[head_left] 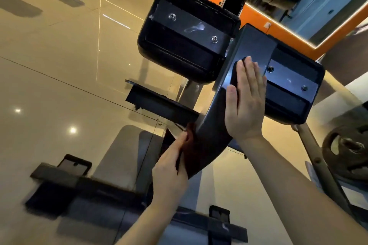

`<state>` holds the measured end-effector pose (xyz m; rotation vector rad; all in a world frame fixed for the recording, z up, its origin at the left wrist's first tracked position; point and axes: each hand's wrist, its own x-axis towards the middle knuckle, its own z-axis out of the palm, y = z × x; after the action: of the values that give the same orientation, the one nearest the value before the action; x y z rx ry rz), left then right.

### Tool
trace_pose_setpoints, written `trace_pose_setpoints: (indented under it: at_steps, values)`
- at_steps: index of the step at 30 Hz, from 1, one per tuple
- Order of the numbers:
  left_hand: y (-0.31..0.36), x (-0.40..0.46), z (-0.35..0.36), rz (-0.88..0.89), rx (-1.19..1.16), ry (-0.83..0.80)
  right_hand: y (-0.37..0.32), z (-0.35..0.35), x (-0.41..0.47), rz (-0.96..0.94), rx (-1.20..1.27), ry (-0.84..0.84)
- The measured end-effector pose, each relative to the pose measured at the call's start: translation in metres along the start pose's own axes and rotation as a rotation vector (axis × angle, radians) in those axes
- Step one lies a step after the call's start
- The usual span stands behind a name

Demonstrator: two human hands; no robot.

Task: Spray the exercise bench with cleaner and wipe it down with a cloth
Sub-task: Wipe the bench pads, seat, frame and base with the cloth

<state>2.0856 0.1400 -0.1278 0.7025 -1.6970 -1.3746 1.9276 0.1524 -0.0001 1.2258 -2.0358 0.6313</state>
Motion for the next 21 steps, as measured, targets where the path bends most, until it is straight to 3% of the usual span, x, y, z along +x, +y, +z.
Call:
trace_pose_setpoints:
  at_steps: [3, 9, 13, 21]
  values:
    - [-0.011, -0.013, -0.004, -0.241, -0.181, -0.100, -0.003, -0.004, -0.002, -0.087, -0.144, 0.004]
    - [-0.009, -0.012, 0.004, -0.223, -0.385, -0.112, -0.033, 0.000, -0.066, -0.485, -0.238, -0.177]
    - [-0.036, 0.016, 0.012, -0.251, -0.387, -0.182, -0.029, 0.021, -0.077, -0.486, -0.389, -0.055]
    - [-0.077, 0.082, 0.018, -0.513, -0.203, -0.541, -0.024, 0.034, -0.080, -0.504, -0.439, 0.090]
